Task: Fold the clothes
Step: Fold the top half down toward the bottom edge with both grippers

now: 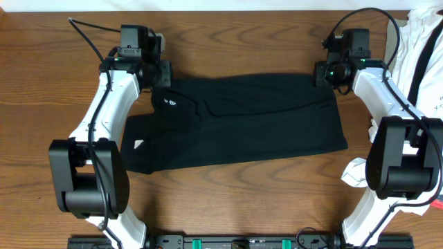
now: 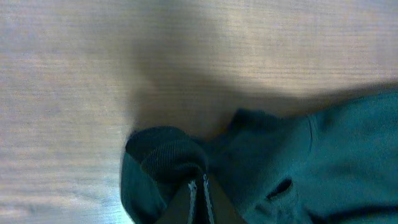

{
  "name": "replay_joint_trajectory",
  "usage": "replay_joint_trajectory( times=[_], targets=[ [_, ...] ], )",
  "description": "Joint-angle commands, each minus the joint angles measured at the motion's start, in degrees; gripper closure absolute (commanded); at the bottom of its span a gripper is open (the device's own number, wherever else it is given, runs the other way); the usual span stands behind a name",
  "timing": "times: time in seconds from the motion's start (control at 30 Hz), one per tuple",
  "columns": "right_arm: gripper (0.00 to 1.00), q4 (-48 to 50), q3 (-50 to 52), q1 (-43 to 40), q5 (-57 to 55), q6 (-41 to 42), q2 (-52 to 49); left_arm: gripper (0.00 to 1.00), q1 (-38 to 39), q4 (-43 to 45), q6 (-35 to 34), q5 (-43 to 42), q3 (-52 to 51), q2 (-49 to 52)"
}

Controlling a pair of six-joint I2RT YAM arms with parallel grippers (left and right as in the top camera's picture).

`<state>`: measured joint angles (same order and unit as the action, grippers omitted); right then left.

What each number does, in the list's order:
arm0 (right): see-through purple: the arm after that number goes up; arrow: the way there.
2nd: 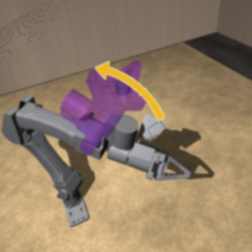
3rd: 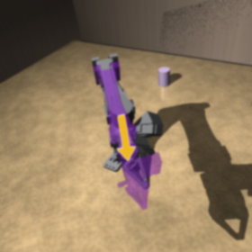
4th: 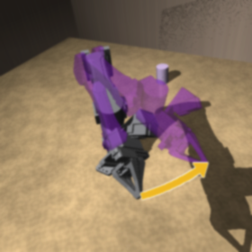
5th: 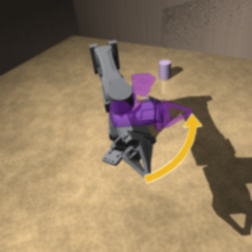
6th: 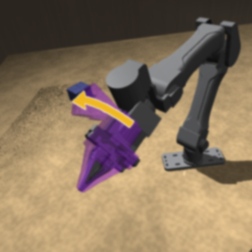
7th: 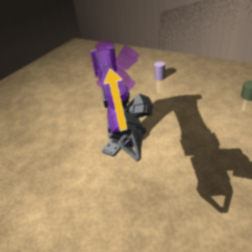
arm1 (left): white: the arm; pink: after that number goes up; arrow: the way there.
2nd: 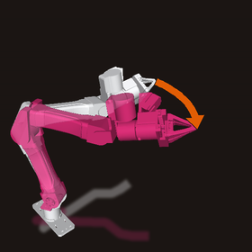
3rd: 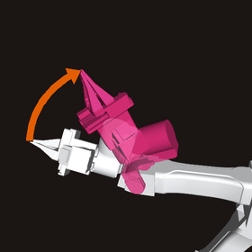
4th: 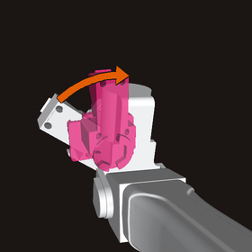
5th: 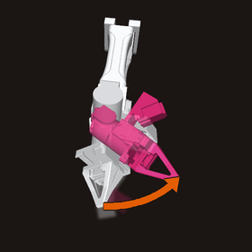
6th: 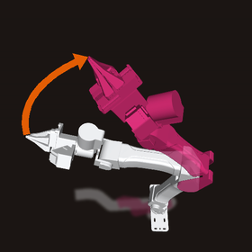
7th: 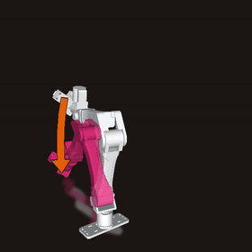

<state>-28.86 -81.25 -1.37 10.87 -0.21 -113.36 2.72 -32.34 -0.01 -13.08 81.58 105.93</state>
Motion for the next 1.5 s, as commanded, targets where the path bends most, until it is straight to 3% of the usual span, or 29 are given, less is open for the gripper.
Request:
replay_joint_trajectory(
  times=[0.0, 0.23, 0.53, 0.77, 1.17, 1.47],
  targets=[
    [0.99, -2.34, -0.28, -0.61, 2.99, -0.81, 5.25, 0.94, -0.31, -3.74, -0.02, -1.44, 1.18, -4.79],
    [0.99, -11.41, -0.28, -1.27, 2.64, -2.69, 11.23, 0.94, -0.35, -10.97, -0.17, -1.44, 1.18, -12.57],
    [0.99, -24.79, 0.07, -1.36, 2.69, -4.66, 12.52, 0.94, -0.35, -25.97, -8.31, -1.16, 0.11, -14.1],
    [0.99, -32.94, 0.7, -1.66, 0.83, -5.25, 12.52, 0.94, -0.35, -34.82, -11.5, 5.68, -0.42, -14.1],
    [0.99, -30.36, 9.44, -1.95, -0.44, -5.29, 12.52, 0.94, -0.35, -37.05, -11.5, 6.34, -6.29, -14.1],
    [0.99, -28.72, 11.32, -4.7, -4.7, -4.7, 12.52, 0.94, -0.35, -36.33, -14.16, 15.06, -12.17, -14.1]
  ],
)
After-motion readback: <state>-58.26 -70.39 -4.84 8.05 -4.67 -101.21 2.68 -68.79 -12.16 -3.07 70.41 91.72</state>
